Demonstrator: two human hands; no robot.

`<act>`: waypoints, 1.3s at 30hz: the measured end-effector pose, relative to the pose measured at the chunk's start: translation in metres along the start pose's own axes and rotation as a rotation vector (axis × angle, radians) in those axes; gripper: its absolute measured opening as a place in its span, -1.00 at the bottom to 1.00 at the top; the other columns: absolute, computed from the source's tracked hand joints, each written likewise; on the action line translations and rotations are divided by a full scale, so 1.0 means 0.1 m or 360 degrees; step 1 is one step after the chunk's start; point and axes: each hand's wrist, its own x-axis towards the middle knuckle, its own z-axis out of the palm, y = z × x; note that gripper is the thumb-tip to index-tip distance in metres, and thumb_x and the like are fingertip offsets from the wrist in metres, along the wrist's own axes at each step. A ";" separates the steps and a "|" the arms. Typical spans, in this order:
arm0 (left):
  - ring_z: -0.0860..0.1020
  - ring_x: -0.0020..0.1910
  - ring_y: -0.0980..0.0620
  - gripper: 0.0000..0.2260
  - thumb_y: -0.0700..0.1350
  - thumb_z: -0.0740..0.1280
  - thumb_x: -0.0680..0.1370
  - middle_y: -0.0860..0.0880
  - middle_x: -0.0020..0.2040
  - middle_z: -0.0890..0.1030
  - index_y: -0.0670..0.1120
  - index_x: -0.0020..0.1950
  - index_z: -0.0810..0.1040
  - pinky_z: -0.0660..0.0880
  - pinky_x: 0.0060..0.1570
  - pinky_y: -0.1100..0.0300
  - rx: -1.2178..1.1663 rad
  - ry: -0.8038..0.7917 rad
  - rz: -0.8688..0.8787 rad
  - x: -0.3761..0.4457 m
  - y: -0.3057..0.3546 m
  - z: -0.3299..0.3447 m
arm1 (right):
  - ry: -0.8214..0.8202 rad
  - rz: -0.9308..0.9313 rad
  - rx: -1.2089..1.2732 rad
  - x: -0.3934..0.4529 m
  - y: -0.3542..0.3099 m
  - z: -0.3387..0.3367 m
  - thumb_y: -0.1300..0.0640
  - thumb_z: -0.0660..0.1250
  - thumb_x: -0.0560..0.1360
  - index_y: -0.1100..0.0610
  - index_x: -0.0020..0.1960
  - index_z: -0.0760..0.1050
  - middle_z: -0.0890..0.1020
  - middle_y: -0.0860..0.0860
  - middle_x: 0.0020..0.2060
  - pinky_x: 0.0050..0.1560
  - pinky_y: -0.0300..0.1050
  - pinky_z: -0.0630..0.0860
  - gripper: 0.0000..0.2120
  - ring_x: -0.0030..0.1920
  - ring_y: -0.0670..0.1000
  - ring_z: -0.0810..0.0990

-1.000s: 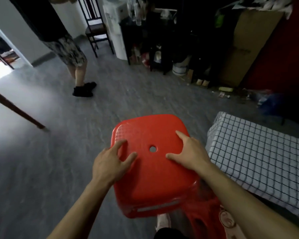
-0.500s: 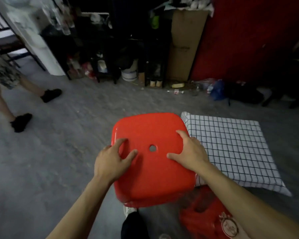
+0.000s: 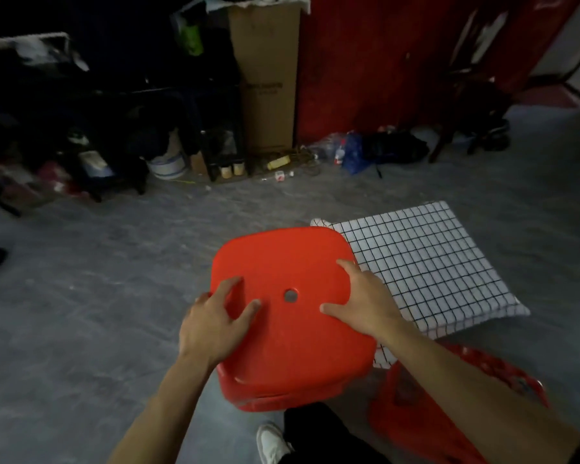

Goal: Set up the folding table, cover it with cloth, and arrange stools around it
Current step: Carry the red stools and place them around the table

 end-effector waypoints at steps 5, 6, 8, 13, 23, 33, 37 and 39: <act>0.58 0.13 -0.18 -0.41 0.40 0.27 0.45 -0.11 0.13 0.58 0.25 0.44 0.33 0.51 0.12 0.01 0.0108 -0.0112 0.0026 0.55 0.02 0.05 | 0.0010 0.0065 0.0098 0.48 0.02 0.19 -0.28 0.52 0.25 -0.21 0.48 0.13 0.46 0.02 0.30 0.23 0.06 0.51 -0.08 0.26 0.06 0.48; 0.58 0.13 -0.18 -0.40 0.40 0.27 0.44 -0.11 0.13 0.57 0.25 0.44 0.32 0.51 0.13 0.01 0.0118 -0.0132 0.0029 0.68 0.01 0.07 | 0.0011 0.0082 0.0127 0.58 0.02 0.23 -0.29 0.52 0.24 -0.23 0.46 0.12 0.46 0.02 0.30 0.22 0.08 0.52 -0.08 0.25 0.07 0.49; 0.57 0.14 -0.18 -0.40 0.39 0.28 0.45 -0.12 0.15 0.56 0.25 0.45 0.32 0.51 0.14 0.00 0.0135 -0.0187 0.0037 0.91 -0.04 0.12 | 0.0010 0.0119 0.0179 0.78 0.03 0.32 -0.27 0.54 0.25 -0.25 0.45 0.12 0.45 0.03 0.32 0.23 0.08 0.52 -0.08 0.25 0.07 0.50; 0.55 0.18 -0.16 -0.44 0.34 0.32 0.46 -0.12 0.20 0.55 0.24 0.43 0.35 0.47 0.20 0.01 0.0076 -0.0366 0.0043 1.49 -0.27 0.31 | 0.0008 0.0302 0.0273 1.09 0.04 0.68 -0.19 0.53 0.32 -0.23 0.47 0.10 0.42 0.06 0.30 0.21 0.08 0.53 -0.12 0.22 0.08 0.52; 0.51 0.21 -0.20 -0.43 0.38 0.26 0.47 -0.11 0.23 0.45 0.29 0.44 0.25 0.45 0.25 -0.04 0.0205 -0.0703 0.0250 2.62 -1.08 1.42 | 0.0072 0.0705 0.0517 1.53 0.33 1.99 -0.15 0.50 0.36 -0.19 0.53 0.06 0.39 0.05 0.33 0.24 0.07 0.50 -0.11 0.23 0.04 0.49; 0.41 0.32 -0.14 -0.38 0.33 0.27 0.48 -0.11 0.39 0.33 0.31 0.49 0.13 0.43 0.27 -0.07 0.0380 -0.0929 0.0347 2.97 -1.69 2.50 | 0.0065 0.0903 0.0627 1.75 0.84 3.10 -0.12 0.46 0.43 -0.12 0.57 0.02 0.32 0.05 0.41 0.32 0.08 0.41 -0.13 0.34 0.05 0.40; 0.40 0.35 -0.12 -0.36 0.31 0.28 0.50 -0.10 0.43 0.30 0.31 0.51 0.10 0.41 0.30 -0.07 0.0387 -0.1014 0.0358 3.05 -1.80 2.73 | 0.0086 0.0951 0.0633 1.88 1.00 3.27 -0.16 0.46 0.41 -0.13 0.57 0.02 0.32 0.06 0.41 0.31 0.14 0.42 -0.11 0.35 0.09 0.41; 0.40 0.36 -0.12 -0.35 0.29 0.30 0.50 -0.10 0.45 0.29 0.30 0.52 0.09 0.42 0.31 -0.10 0.0355 -0.1060 0.0343 3.06 -1.86 2.80 | 0.0076 0.0962 0.0659 1.92 1.04 3.31 -0.16 0.46 0.41 -0.11 0.57 0.03 0.32 0.07 0.41 0.32 0.16 0.42 -0.11 0.36 0.10 0.40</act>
